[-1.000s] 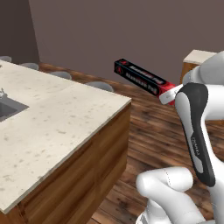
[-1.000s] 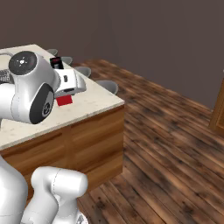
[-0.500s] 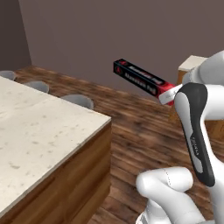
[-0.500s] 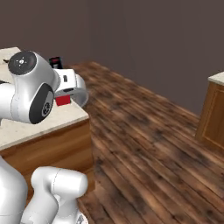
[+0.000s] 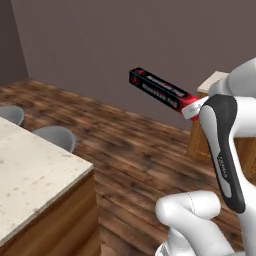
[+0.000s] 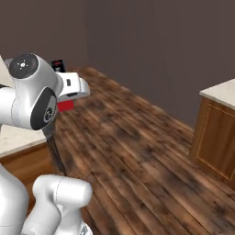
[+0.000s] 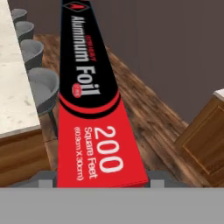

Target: Retrieve the tupperware and aluminum foil from the cabinet and place them on the dining counter near the plate with chicken drumstick and shrimp to prepare for storing leftovers.

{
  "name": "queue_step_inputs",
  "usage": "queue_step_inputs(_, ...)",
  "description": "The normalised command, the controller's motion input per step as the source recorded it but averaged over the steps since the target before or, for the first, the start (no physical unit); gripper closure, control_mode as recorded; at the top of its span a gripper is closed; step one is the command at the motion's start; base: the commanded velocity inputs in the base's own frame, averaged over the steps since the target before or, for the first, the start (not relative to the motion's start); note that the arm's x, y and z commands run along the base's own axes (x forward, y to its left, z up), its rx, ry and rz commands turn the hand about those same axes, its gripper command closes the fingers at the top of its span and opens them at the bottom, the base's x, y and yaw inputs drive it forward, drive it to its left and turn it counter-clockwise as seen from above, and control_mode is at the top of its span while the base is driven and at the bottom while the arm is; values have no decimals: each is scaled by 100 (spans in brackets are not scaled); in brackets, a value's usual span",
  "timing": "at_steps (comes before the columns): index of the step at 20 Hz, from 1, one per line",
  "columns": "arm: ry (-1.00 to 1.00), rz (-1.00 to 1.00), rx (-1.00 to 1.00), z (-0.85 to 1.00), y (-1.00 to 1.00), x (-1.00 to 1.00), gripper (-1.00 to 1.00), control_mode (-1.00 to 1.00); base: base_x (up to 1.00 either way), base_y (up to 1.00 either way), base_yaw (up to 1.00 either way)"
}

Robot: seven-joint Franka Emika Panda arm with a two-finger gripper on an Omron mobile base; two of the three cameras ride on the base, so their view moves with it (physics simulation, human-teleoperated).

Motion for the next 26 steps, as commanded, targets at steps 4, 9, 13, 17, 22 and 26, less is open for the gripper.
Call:
queue_step_inputs(4,0,0,0,0,0,0,100,100,100,-96,23)
queue_step_inputs(9,0,0,0,0,0,0,100,100,100,-66,25)
queue_step_inputs(13,0,0,0,0,0,0,100,100,100,-31,56)
queue_step_inputs(17,0,0,0,0,0,0,100,100,100,-17,65)
queue_step_inputs(22,0,0,0,0,0,0,100,100,100,-26,56)
queue_step_inputs(26,0,0,0,0,0,0,100,100,100,-49,33)
